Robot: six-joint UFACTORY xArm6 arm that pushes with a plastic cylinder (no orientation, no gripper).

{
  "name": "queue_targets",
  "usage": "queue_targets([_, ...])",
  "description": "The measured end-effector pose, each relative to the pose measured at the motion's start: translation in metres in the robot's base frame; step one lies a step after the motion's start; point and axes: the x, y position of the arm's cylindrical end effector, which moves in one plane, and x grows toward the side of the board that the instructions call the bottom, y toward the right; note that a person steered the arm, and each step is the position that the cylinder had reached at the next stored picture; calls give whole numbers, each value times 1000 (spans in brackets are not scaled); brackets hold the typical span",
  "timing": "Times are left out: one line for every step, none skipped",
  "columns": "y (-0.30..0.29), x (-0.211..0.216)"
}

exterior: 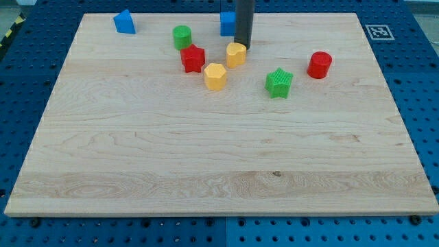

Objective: Move the blue cube to the top right of the green circle

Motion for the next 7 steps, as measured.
queue_targets([-5,-3])
queue_targets([-5,-5])
queue_targets([-7,-15])
queue_targets([-7,-17])
queue_targets([-9,-21])
queue_targets([-9,-23])
queue_targets([-9,-25])
